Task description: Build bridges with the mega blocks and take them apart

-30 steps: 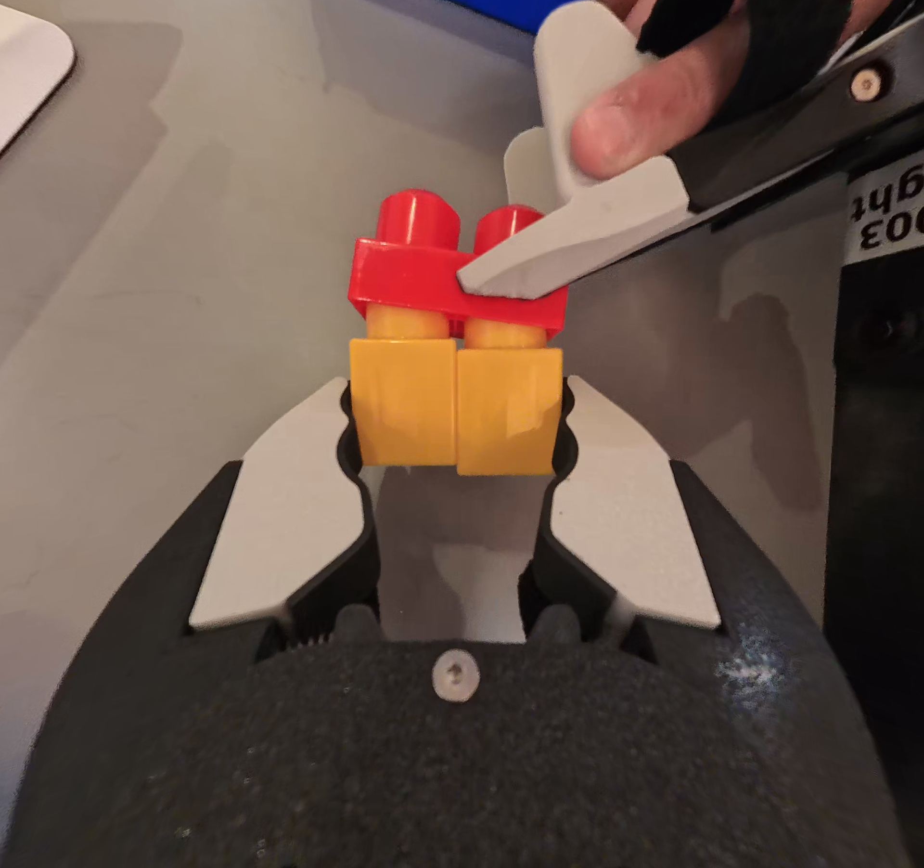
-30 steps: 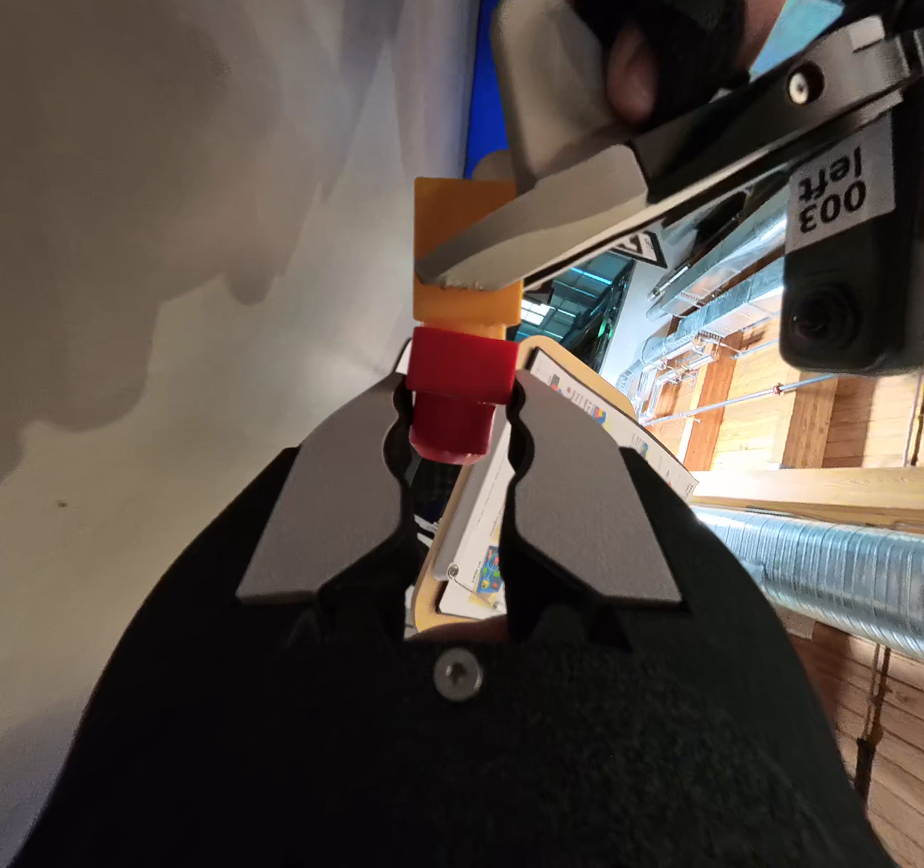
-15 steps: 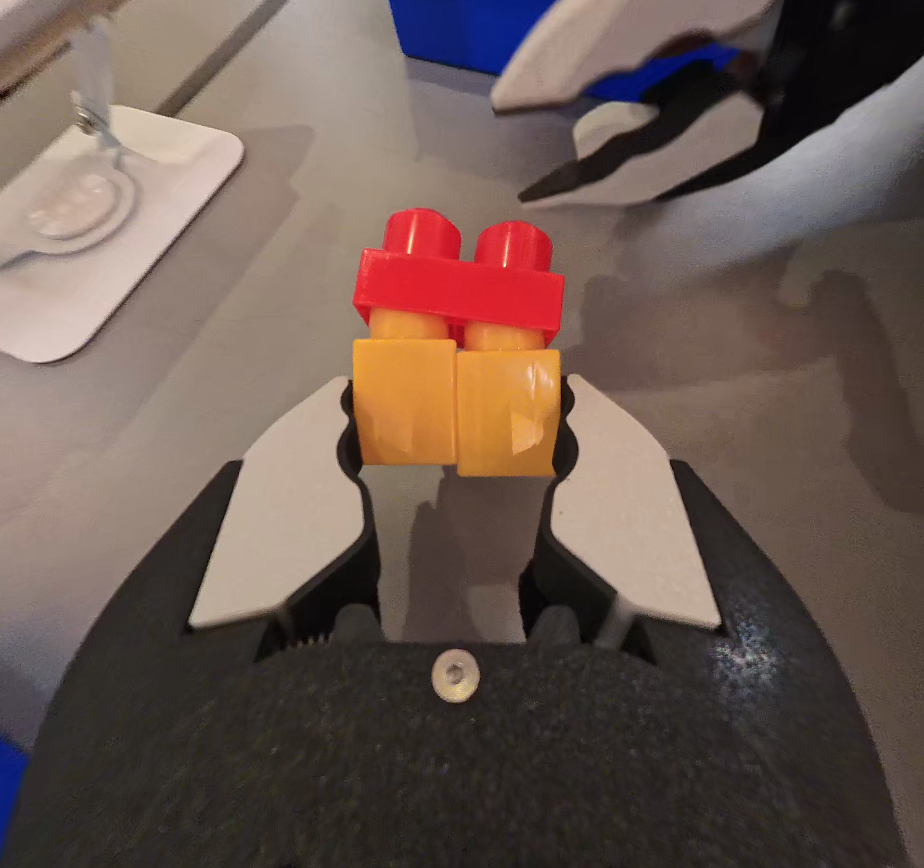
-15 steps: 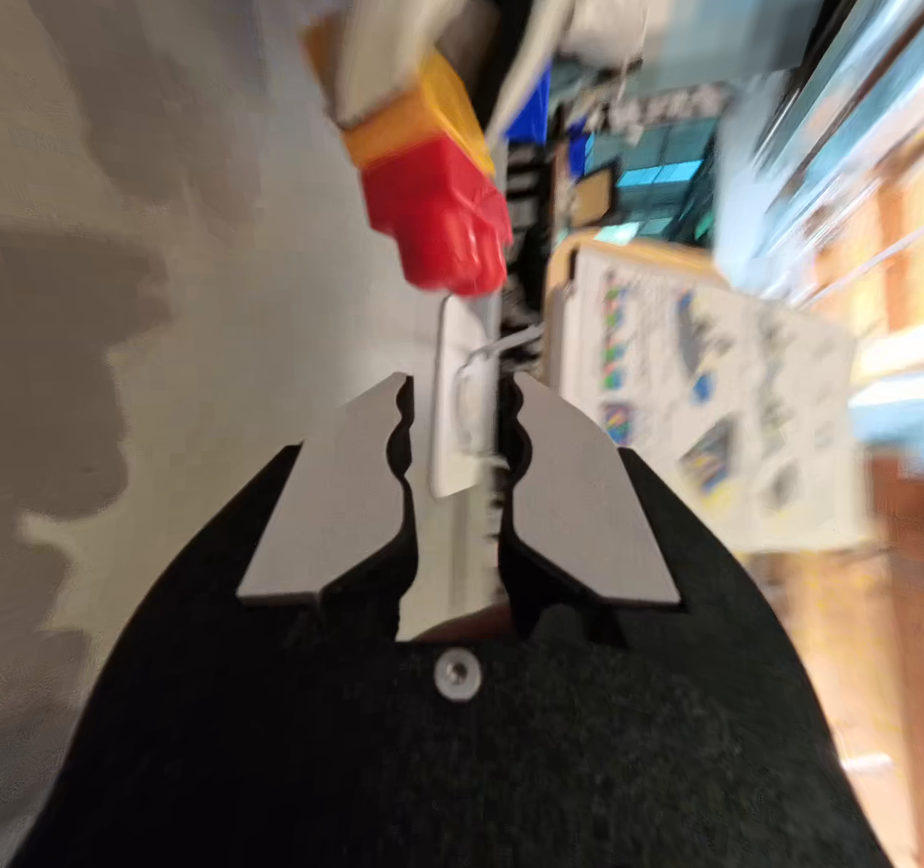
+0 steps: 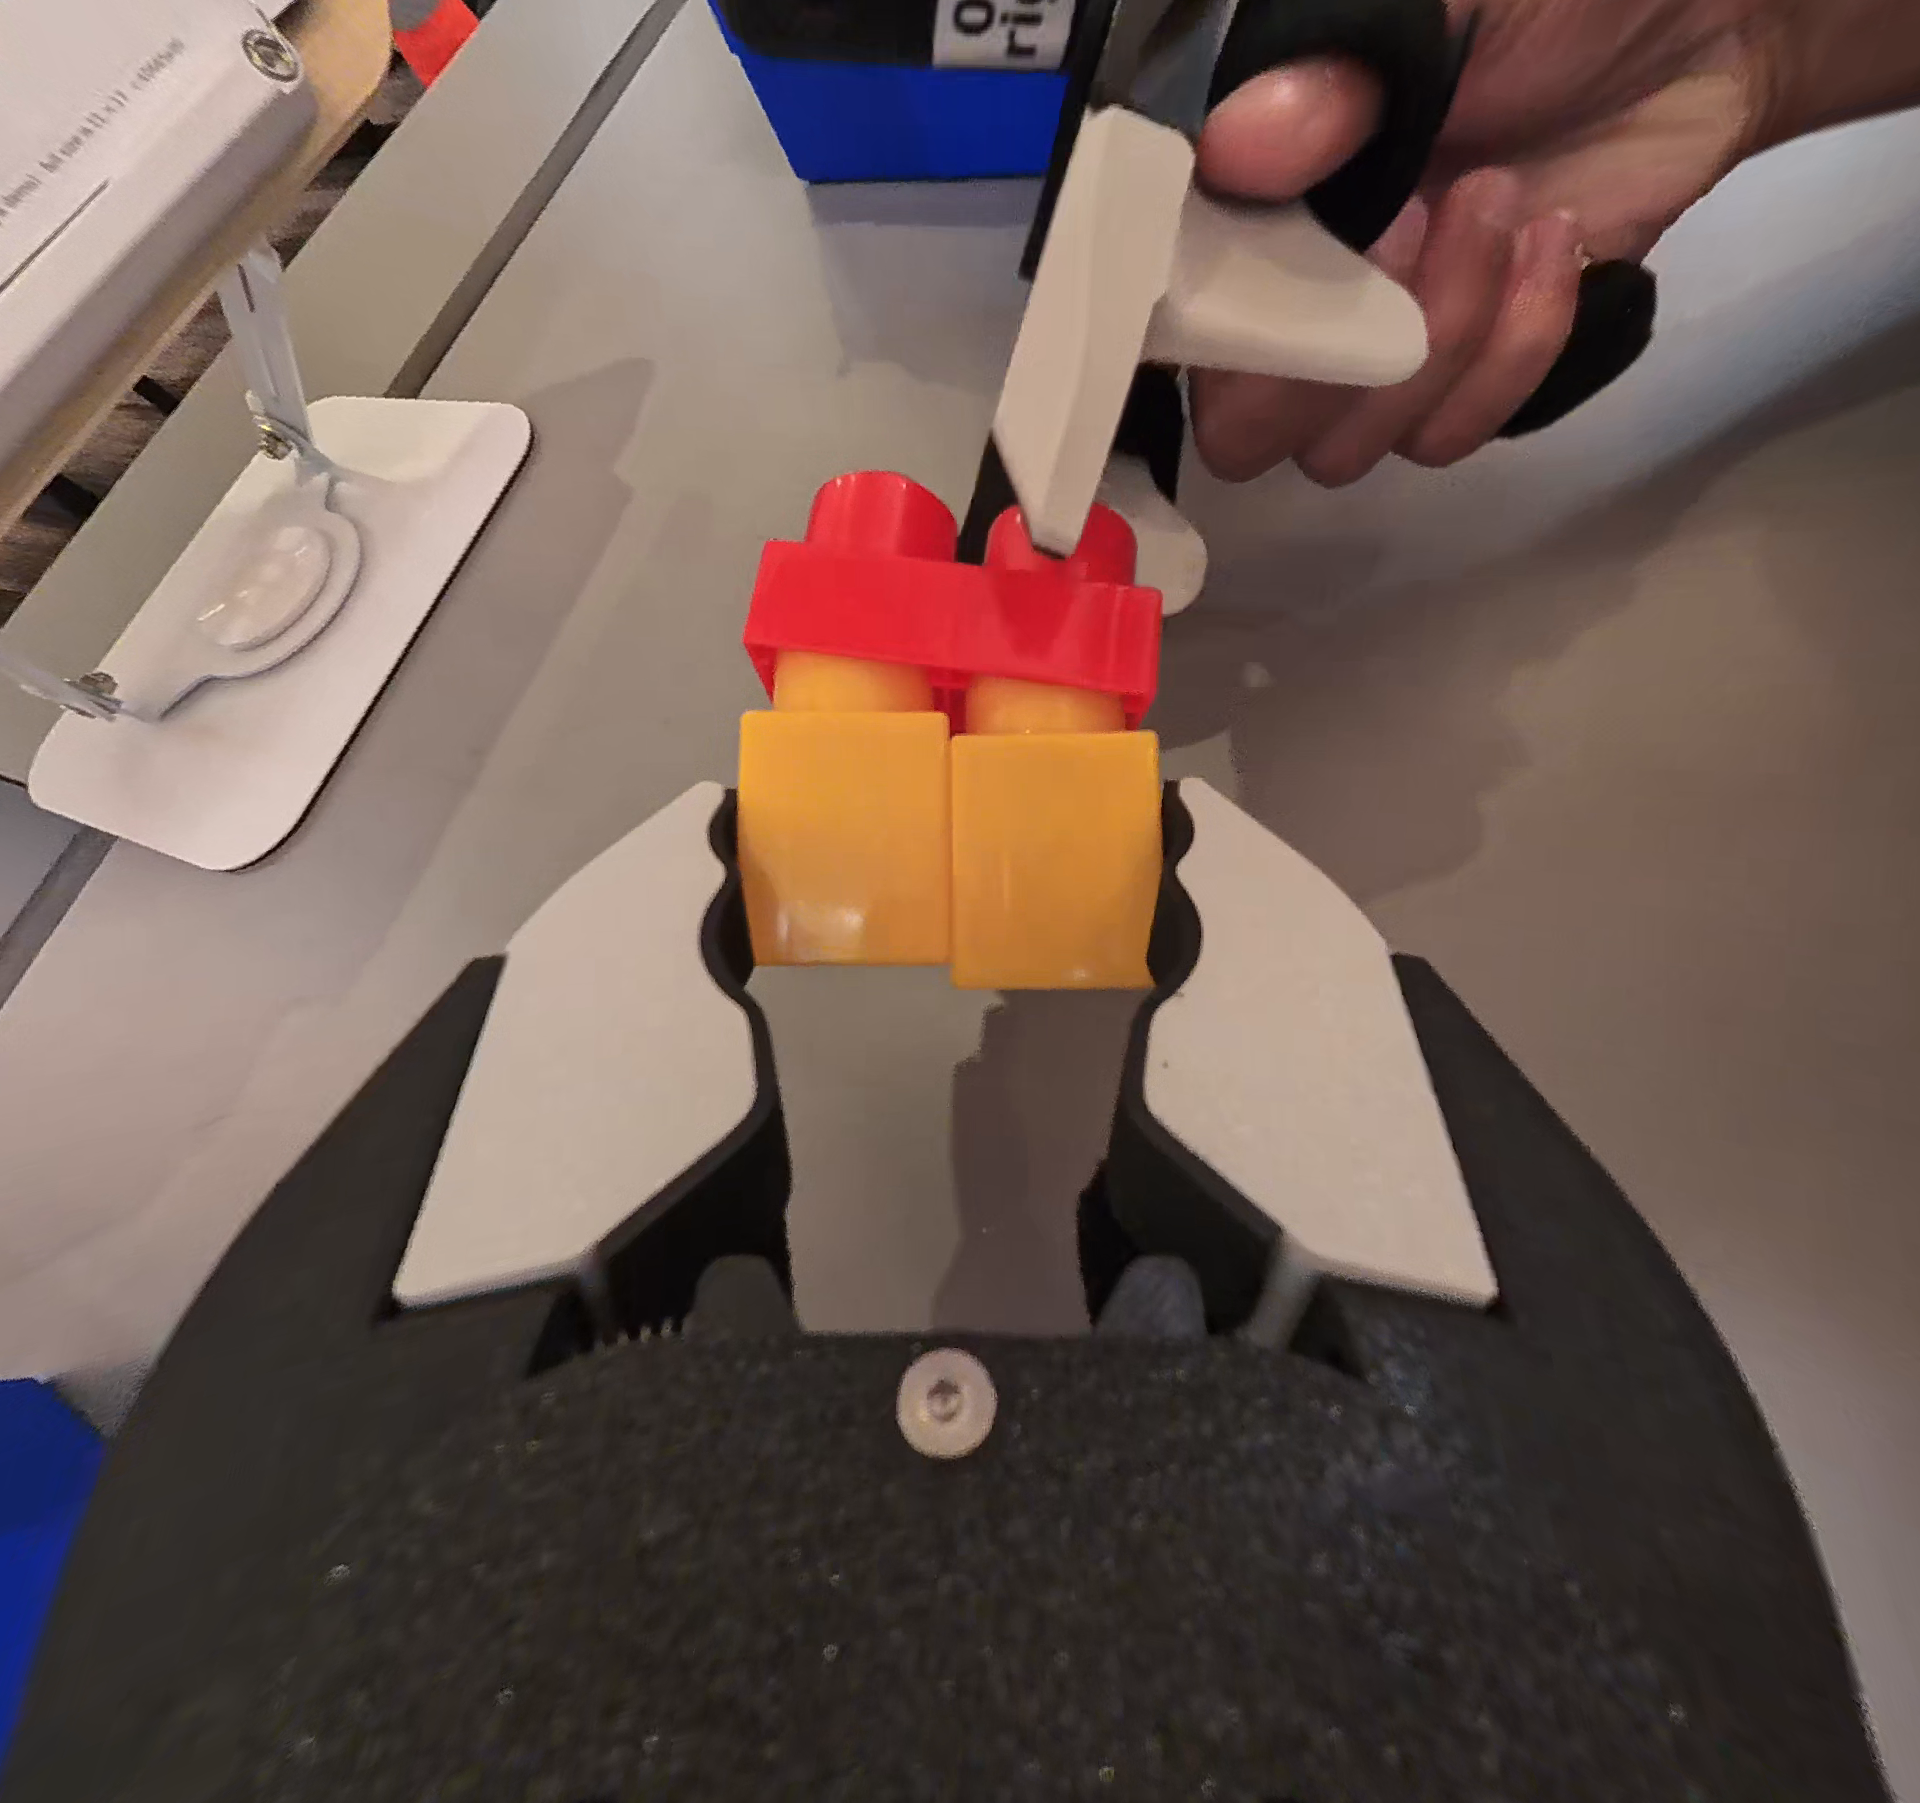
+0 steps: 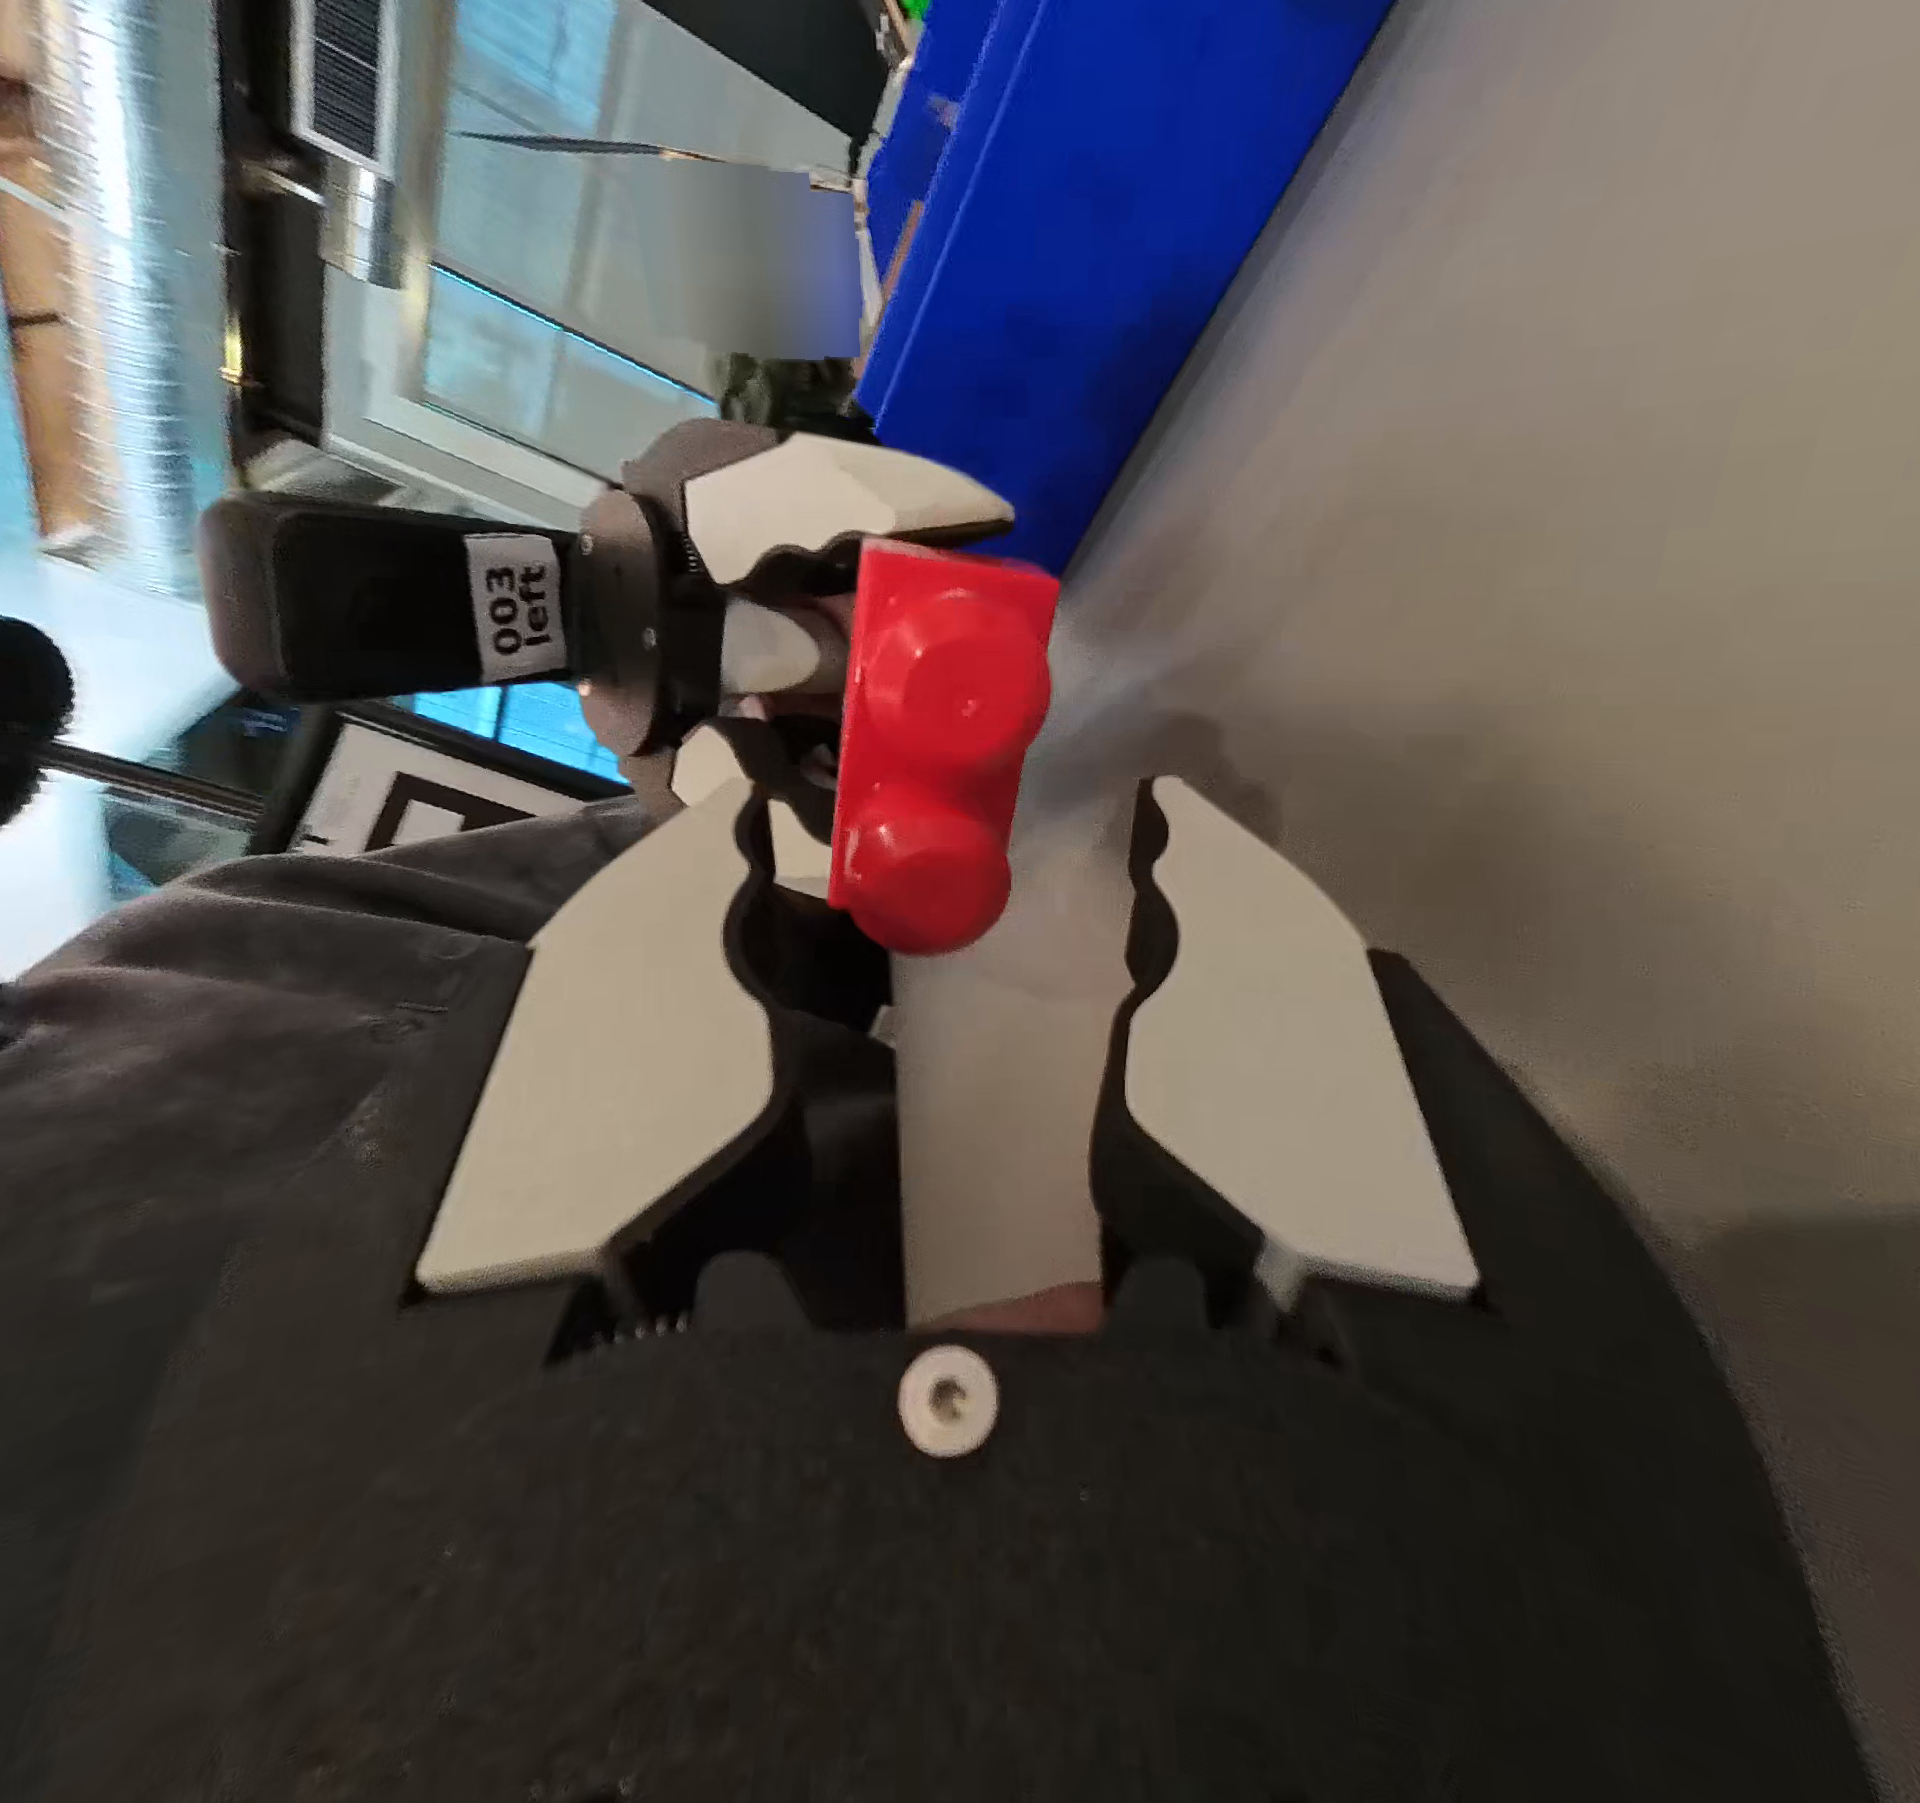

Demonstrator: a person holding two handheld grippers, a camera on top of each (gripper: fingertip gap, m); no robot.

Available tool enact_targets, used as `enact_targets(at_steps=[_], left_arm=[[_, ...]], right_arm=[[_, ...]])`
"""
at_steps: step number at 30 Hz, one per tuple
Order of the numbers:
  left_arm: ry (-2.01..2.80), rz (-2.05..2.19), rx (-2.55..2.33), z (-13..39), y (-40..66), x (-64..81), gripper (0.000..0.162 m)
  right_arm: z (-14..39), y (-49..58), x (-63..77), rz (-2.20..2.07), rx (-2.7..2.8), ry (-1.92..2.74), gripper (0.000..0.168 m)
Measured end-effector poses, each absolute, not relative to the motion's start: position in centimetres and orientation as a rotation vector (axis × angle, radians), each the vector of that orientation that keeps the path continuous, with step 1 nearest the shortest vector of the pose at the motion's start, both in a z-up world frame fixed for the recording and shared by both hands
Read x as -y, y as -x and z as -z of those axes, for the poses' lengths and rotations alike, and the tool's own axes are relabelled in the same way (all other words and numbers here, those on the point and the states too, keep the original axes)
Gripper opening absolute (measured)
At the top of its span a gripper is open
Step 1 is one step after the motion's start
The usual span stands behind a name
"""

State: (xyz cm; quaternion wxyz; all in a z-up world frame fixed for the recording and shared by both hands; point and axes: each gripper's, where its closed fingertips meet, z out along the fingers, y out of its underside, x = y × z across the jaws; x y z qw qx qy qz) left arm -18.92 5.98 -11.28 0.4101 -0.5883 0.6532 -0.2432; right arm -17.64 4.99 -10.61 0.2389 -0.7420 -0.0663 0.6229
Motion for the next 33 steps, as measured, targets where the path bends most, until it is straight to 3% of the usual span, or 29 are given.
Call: enact_targets(at_steps=[2,4,18,33], left_arm=[[1.478,0.613,-1.659,11.5,18.8,-5.8,0.075],[1.473,0.599,-1.681,11.7,18.8,-5.6,0.075],[1.416,0.546,-1.728,12.1,17.9,-5.2,0.074],[1.379,0.491,-1.773,12.6,16.9,-4.5,0.074]], right_arm=[[10.4,18.0,-5.0,-1.757,0.17,1.997,0.057],[10.4,17.9,-5.1,-1.753,0.188,1.994,0.034],[10.6,17.3,-4.5,-1.577,0.262,2.14,0.033],[11.6,16.7,-3.7,-1.707,0.198,2.14,0.033]])
